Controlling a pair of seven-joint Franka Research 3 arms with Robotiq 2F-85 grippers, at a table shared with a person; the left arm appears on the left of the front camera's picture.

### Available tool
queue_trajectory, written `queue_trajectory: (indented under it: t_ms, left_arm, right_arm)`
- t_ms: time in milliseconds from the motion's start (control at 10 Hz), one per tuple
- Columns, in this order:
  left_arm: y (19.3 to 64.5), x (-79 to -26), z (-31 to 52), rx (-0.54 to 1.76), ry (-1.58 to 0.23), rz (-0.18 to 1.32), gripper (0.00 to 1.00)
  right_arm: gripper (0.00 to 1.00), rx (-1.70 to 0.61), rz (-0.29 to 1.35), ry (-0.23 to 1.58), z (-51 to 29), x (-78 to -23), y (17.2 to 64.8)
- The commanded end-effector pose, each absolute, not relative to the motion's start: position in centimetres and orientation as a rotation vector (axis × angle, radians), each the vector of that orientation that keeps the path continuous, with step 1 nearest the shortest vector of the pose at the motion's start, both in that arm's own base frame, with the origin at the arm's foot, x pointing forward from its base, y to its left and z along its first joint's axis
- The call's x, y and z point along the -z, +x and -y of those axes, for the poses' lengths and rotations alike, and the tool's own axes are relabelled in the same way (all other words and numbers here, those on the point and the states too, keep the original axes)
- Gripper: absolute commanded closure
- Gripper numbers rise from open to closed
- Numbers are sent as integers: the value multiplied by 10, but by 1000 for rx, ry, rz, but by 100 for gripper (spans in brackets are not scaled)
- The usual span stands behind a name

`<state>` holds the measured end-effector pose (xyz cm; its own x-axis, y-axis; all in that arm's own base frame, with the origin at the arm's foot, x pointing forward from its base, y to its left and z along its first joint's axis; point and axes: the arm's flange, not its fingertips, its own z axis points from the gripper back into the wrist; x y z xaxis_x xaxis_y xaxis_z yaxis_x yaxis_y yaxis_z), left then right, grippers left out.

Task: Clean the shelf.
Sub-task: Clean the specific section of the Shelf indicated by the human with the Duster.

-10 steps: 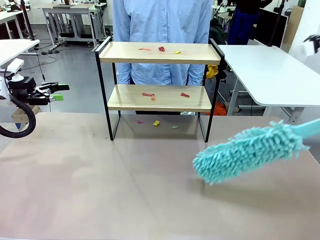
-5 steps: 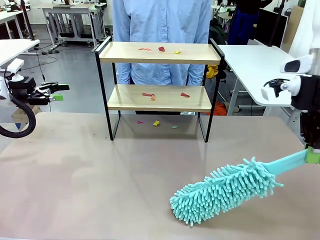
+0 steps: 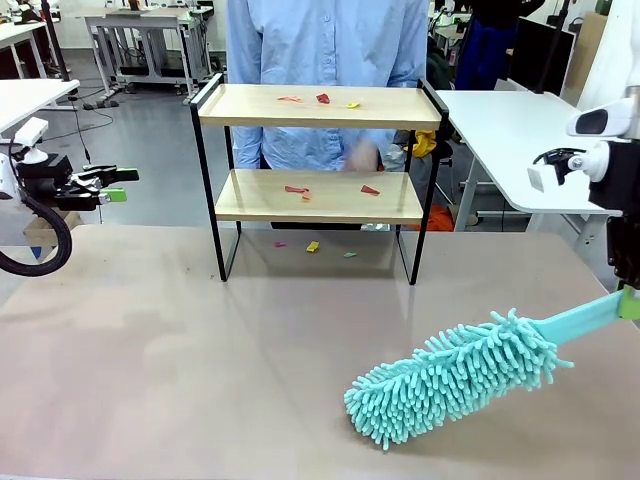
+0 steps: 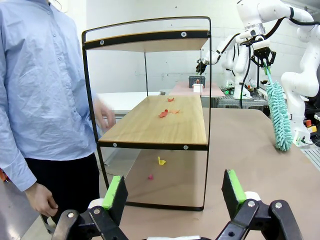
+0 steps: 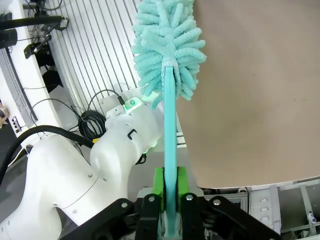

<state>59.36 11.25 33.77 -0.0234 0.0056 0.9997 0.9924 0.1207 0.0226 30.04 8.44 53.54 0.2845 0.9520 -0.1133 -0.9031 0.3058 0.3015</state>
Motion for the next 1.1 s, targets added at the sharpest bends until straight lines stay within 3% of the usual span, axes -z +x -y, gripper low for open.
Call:
queue_trajectory:
  t_ms: [0,1000]
  left_arm:
    - [593,-341,-113,1132,-1113,1286,0]
    - [593,-341,-113,1132,-1113,1286,0]
  right_arm:
    - [87,-1248,-297,198,-81,-540,301]
    - [87,-1248,-297,198,-81,-540,301]
